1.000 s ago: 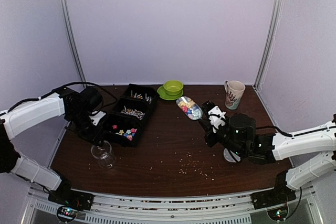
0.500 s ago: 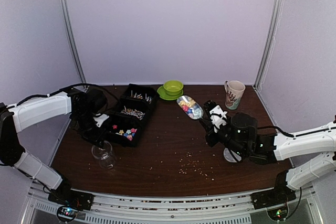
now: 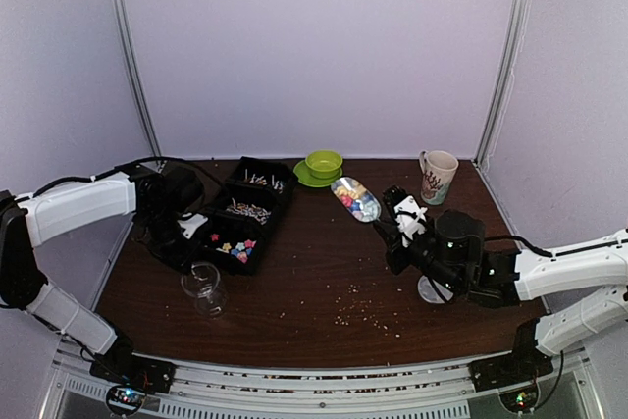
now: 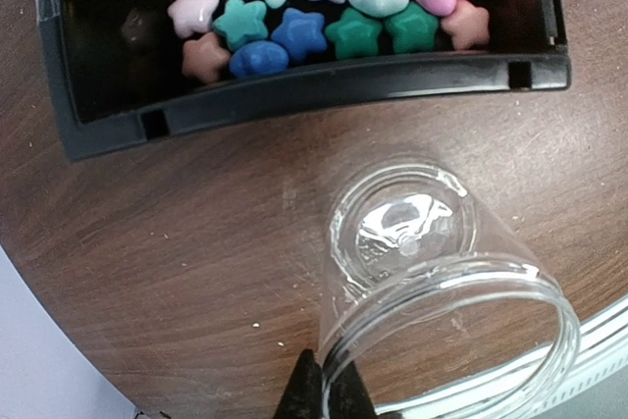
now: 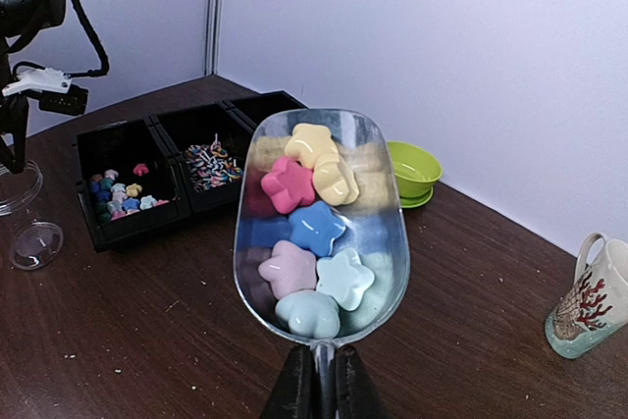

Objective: Pack the candies
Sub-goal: Pick up the packing bottle from the center of the board, then place the packing bottle at the center of the board.

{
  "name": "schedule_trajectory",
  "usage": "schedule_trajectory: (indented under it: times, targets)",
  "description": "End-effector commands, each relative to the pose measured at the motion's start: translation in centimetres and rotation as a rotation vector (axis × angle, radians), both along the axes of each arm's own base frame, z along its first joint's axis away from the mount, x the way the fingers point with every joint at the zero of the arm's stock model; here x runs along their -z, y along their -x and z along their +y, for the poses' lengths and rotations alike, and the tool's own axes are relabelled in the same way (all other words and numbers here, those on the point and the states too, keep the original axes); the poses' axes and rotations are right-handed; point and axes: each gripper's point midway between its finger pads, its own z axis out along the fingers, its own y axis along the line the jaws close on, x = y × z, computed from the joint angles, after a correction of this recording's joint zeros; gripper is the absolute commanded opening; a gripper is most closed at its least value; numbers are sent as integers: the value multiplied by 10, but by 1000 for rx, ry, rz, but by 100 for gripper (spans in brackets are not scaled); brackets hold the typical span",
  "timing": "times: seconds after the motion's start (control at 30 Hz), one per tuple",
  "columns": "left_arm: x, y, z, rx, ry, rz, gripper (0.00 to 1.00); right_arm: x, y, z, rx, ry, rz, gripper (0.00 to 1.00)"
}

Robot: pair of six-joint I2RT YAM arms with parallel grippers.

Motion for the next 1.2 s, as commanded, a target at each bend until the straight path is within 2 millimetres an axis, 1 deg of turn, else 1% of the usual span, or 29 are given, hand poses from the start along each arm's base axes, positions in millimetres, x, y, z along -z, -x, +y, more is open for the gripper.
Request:
schedule_trajectory:
  times: [0.0,0.1,0.23,0.43,0.53,0.63,0.77,0.87,0.9,1.0,1.17]
  targets:
    - [-7,-7,-17,26,54,-31,0,-17,1,-3,1,-51,-23,0]
    - [-13,-5,-27,46,81,-40,0,-20,1,-4,9,-50,-24,0]
    - [-29,-5,-48,81,135,-68,0,-28,-1,-9,38,-52,-23,0]
    - [-58,-20,-91,143,200,-125,0,-41,-1,-20,74,-66,-17,0]
    - [-65,-30,-112,182,212,-137,0,-46,-2,-31,116,-71,-22,0]
    - [-70,-44,-133,215,223,-145,0,-46,-2,-38,143,-59,-17,0]
    - [-69,-64,-160,258,244,-141,0,-41,-2,-43,163,-54,-6,0]
    - [-67,-79,-176,284,243,-138,0,-38,-1,-47,170,-57,-1,0]
    - [-66,-88,-182,290,233,-140,0,-38,0,-48,172,-59,-1,0]
    - [-63,-103,-193,316,211,-137,0,-37,1,-51,176,-55,3,0]
    - [-52,-124,-206,352,161,-122,0,-34,2,-53,175,-57,6,0]
